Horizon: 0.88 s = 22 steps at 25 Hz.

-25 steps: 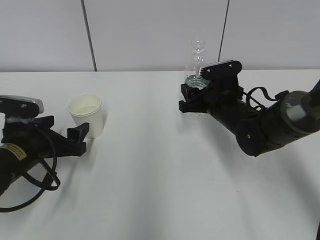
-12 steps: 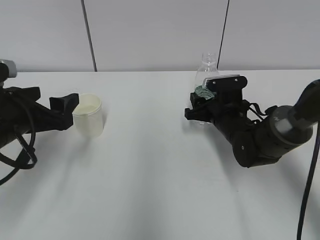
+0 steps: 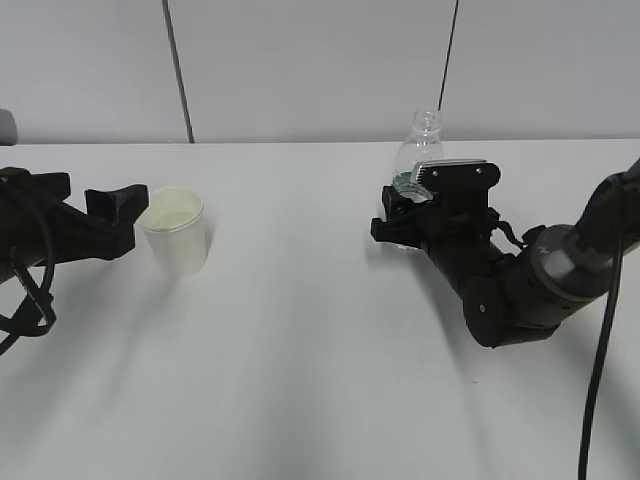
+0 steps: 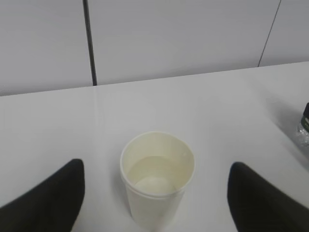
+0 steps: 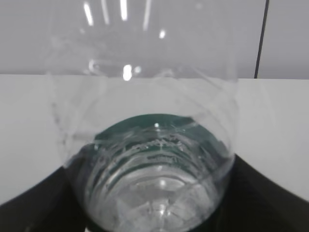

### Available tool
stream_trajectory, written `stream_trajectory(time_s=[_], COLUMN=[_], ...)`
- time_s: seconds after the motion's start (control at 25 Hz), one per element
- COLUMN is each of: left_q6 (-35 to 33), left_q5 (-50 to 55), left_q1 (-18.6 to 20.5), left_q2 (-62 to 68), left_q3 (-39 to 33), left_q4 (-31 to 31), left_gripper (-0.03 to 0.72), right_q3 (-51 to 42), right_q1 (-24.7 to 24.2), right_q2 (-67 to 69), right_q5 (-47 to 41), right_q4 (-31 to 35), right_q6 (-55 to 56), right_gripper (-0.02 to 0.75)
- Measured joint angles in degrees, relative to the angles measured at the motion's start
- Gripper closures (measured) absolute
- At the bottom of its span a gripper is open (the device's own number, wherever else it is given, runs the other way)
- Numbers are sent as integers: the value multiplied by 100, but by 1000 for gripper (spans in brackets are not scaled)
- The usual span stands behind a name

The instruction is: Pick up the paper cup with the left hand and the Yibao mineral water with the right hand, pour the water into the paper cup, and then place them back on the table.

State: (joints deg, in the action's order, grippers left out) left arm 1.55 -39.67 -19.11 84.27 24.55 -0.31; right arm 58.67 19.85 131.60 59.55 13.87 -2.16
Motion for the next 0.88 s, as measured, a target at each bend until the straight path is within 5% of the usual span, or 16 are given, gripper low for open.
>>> stream_trajectory(time_s=[0.24,0.88], left_q6=[0,0], left_q5=[26,31], left_q1=[0,-4], left_q2=[0,0], left_q3=[0,-4], left_q4=[0,31], left_gripper=[139,139], right_q3=[0,-1141], right_q1=[0,0], right_q2=[0,-118], right_q5=[10,538], right_q4=[0,-348], right_q6=[24,79], right_gripper=[106,90])
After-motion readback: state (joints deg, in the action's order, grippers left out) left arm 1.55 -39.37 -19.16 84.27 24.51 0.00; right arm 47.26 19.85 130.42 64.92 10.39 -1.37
